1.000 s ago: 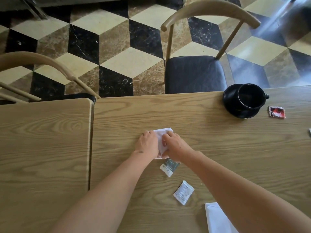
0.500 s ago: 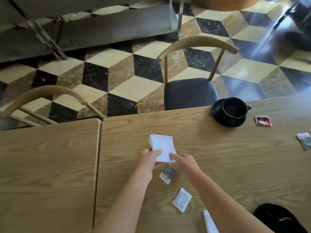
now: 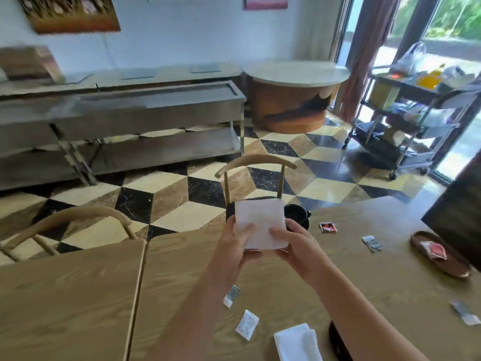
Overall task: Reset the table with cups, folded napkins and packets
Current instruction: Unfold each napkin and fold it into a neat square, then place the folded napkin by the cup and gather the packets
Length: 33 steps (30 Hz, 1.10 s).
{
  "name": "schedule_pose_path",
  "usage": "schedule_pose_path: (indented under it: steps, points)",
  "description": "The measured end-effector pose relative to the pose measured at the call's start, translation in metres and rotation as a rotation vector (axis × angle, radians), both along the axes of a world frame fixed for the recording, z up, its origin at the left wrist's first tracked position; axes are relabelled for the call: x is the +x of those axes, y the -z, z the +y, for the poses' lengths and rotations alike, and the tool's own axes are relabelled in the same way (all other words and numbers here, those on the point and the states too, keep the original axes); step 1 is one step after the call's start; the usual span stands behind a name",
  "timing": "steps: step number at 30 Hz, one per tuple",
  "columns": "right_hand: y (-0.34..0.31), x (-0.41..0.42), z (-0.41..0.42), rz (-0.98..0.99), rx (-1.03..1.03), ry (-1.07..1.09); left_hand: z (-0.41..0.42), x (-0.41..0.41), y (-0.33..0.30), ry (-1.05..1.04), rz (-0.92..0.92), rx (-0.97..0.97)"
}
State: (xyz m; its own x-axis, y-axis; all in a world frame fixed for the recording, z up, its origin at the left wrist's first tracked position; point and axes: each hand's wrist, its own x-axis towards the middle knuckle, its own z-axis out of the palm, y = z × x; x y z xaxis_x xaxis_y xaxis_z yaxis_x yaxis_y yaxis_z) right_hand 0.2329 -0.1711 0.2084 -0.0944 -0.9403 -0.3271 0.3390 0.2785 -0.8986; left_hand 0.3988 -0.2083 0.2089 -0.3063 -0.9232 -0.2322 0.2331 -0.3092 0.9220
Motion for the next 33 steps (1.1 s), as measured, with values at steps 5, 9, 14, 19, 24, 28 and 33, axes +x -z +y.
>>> schedule_pose_path:
  steps: [5, 9, 14, 19, 24, 28, 33]
  points:
    - [-0.077, -0.014, 0.054, 0.109, -0.176, 0.118, 0.036, -0.027, -0.065, 0.039, 0.030, -0.160]
    - [-0.122, -0.033, 0.088, 0.194, -0.269, 0.206, 0.061, -0.054, -0.113, 0.084, 0.031, -0.267]
    - [-0.169, -0.063, 0.108, 0.336, -0.376, 0.329, 0.079, -0.092, -0.153, 0.119, 0.074, -0.352]
    - [-0.192, -0.097, 0.116, 0.409, -0.441, 0.389, 0.081, -0.134, -0.172, 0.126, 0.097, -0.403]
    - [-0.202, -0.148, 0.113, 0.411, -0.420, 0.415, 0.068, -0.176, -0.189, 0.197, 0.057, -0.489]
    - [-0.196, -0.197, 0.086, 0.471, -0.406, 0.361, 0.034, -0.207, -0.173, 0.199, 0.008, -0.465]
    - [-0.150, -0.272, 0.026, 0.467, -0.333, 0.276, -0.017, -0.274, -0.118, 0.133, -0.068, -0.352]
